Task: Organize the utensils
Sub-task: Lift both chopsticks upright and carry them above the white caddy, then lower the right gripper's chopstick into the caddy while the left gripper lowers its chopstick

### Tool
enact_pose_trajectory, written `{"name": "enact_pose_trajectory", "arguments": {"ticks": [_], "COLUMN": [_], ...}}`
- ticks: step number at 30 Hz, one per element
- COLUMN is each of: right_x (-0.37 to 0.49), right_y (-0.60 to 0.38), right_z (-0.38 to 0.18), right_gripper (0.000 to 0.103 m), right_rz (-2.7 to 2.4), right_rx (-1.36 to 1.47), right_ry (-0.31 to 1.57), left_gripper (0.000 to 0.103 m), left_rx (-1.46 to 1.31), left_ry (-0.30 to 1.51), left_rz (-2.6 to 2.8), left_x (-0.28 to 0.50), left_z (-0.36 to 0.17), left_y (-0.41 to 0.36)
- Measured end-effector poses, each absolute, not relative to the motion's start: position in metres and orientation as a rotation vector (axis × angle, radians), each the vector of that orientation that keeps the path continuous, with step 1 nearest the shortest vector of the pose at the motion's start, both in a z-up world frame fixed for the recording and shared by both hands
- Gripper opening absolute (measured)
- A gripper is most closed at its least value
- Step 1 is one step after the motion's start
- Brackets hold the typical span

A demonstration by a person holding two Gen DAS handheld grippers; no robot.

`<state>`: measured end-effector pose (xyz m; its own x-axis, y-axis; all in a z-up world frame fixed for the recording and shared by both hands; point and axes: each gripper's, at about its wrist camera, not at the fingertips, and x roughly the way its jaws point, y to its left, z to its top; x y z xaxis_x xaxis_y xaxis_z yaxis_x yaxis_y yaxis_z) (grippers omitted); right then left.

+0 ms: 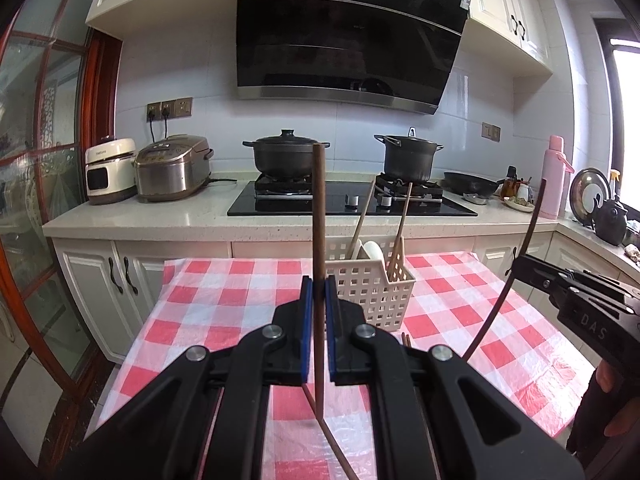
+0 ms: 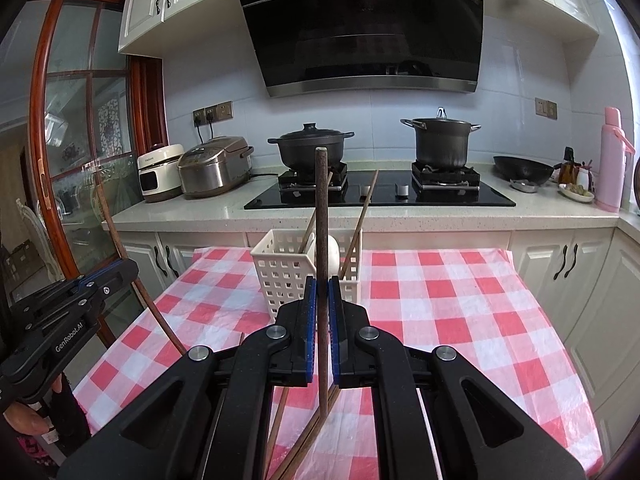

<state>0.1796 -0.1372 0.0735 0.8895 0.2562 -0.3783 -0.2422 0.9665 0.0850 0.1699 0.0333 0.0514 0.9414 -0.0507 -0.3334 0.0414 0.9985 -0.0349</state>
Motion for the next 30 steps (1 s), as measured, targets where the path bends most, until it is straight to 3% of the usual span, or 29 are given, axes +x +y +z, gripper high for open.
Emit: {"name": "enact_pose_trajectory", "arguments": {"ticks": [30], "right_x": [0.271], "right_y": [-0.14], "right_z": [0.131], "right_gripper": [0.006], "right_rz": [0.243], "right_rx": [0.007], "right_ry": [0.302], "left_gripper": [0.006], "left_rx": [0.021], "left_ry": [0.207], "left_rz": [-0.125], "left_x": [0.264], "left_z": [0.155], "left_y": [0.012]}}
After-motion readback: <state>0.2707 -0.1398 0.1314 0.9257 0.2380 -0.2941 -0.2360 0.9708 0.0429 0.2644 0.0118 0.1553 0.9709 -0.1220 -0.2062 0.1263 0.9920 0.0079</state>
